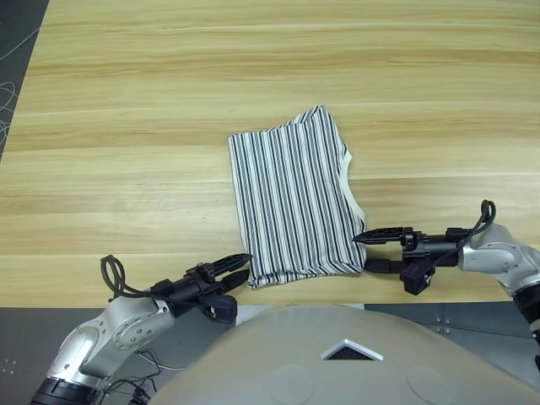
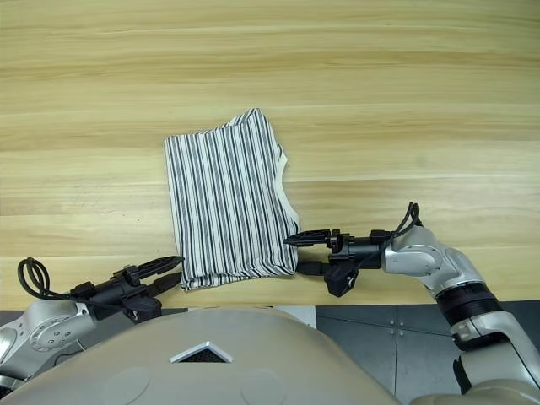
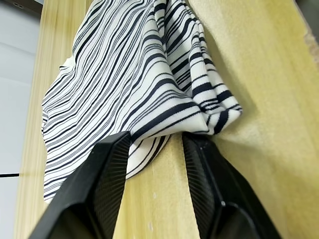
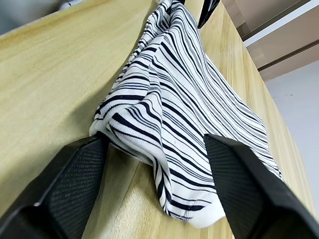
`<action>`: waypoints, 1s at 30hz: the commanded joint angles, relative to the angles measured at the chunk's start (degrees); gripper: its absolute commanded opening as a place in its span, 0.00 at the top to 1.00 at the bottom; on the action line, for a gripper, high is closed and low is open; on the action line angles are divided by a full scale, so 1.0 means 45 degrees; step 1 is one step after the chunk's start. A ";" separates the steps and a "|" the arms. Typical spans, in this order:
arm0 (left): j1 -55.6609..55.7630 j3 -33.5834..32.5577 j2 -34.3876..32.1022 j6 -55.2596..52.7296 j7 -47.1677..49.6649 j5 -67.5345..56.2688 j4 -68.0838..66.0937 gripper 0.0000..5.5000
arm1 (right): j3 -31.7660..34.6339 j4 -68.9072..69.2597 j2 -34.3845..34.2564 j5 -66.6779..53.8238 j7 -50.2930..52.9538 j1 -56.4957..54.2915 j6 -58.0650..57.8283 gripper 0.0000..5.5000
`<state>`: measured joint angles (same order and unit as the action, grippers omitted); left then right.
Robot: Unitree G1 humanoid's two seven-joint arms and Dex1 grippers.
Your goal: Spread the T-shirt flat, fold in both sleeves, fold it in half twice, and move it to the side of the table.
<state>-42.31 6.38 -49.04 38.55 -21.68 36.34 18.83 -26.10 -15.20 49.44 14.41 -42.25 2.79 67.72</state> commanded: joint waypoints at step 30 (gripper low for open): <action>0.0221 0.1088 -0.0558 -0.0344 -0.1210 0.0017 -0.0491 0.98 | -0.1026 -0.0161 -0.0037 0.0496 -0.0073 -0.0338 -0.1124 0.98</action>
<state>-40.52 10.64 -50.08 38.51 -25.05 34.89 18.19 -30.56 -15.51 49.41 15.48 -42.22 1.31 63.81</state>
